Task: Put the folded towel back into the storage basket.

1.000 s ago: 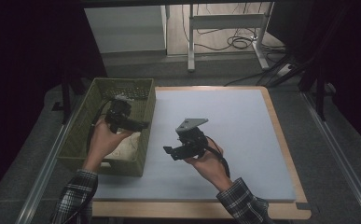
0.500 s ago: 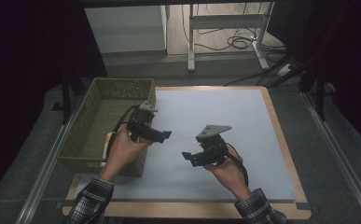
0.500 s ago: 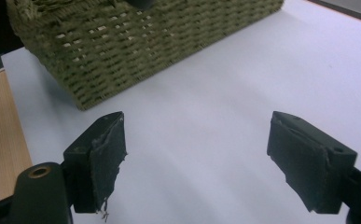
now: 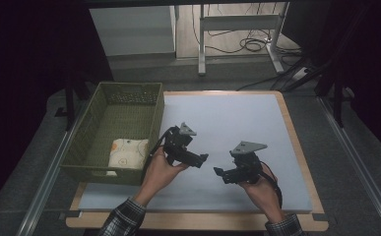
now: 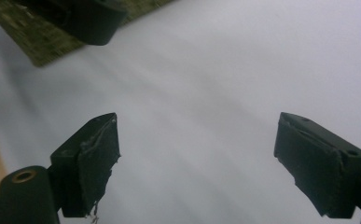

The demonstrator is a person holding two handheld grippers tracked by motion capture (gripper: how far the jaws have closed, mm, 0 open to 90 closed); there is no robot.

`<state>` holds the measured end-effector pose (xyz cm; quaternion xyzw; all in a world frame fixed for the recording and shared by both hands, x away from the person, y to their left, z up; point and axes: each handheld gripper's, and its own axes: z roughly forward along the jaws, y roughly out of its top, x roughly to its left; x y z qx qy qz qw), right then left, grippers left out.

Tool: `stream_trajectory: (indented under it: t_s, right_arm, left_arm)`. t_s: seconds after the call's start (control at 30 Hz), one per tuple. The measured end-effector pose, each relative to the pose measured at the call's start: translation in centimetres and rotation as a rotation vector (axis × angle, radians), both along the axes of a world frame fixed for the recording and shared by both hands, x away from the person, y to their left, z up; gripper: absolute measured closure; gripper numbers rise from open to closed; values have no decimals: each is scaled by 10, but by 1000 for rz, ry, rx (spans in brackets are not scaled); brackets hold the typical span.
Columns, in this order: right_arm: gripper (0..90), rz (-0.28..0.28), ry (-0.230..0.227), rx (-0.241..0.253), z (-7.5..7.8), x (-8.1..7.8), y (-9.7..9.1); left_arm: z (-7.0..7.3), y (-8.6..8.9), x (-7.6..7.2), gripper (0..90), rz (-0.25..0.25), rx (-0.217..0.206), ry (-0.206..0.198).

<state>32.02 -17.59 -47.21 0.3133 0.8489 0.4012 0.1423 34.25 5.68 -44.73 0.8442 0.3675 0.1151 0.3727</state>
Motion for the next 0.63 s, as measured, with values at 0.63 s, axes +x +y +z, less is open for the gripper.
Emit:
stream_trajectory:
  t_s: [0.63]
  right_arm:
    - [71, -50, 25, -109, -63, 1, -28]
  left_arm:
    - [-97, -1, -3, 0, 49, 54, 6]
